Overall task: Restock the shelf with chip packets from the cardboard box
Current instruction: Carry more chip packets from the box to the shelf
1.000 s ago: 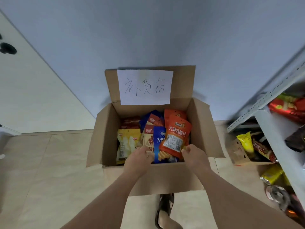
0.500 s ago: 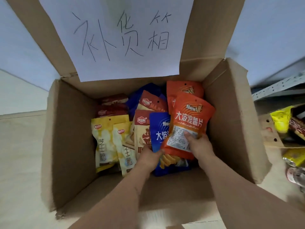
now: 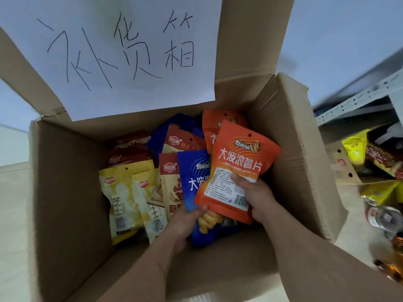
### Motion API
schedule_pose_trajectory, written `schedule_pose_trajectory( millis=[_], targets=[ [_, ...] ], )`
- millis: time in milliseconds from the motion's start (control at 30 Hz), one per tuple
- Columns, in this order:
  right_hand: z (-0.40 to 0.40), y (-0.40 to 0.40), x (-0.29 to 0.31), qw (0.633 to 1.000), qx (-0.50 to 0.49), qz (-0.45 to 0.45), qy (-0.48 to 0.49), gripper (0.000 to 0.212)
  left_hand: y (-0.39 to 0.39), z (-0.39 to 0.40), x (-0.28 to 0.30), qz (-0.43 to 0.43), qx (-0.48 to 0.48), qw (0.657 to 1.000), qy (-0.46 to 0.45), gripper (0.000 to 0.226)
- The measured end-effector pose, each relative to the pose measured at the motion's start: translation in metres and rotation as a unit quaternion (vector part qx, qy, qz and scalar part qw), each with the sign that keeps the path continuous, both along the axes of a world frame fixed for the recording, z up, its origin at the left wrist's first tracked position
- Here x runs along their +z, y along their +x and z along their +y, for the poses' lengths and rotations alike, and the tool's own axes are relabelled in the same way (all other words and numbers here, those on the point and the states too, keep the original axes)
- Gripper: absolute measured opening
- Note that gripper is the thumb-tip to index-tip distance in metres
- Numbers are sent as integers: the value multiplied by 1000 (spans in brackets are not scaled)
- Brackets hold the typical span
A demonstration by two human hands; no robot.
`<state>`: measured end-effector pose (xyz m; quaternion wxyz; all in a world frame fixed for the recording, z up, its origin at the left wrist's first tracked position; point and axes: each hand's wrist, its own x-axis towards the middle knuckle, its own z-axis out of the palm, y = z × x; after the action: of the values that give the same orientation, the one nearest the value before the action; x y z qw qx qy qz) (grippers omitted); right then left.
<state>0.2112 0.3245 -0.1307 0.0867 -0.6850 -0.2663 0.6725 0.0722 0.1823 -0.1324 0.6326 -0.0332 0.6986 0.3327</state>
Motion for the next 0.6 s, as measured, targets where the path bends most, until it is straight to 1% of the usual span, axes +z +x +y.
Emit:
schedule_pose_trajectory(
  millis=[100,267,333,400,500,600],
  targets=[
    [1,9,19,999,-11,35,9,30,4,-5,14,-14,19,999,35,12],
    [-7,26,67,995,-26,83,43,24,5,-19,55,-37,38,997,56,35],
    [-12,34,96,993,-26,108,50,21,0,-27,79,-40,48,997,53,38],
    [-17,44,126,990,-36,125,63,21,-4,-33,108,-33,45,996,65,34],
    [-33,64,173,984,-51,139,97,28,-7,-47,154,2,18,996,84,22],
    [-64,89,222,977,-77,140,144,24,-1,-65,197,24,-24,993,117,15]
  ],
)
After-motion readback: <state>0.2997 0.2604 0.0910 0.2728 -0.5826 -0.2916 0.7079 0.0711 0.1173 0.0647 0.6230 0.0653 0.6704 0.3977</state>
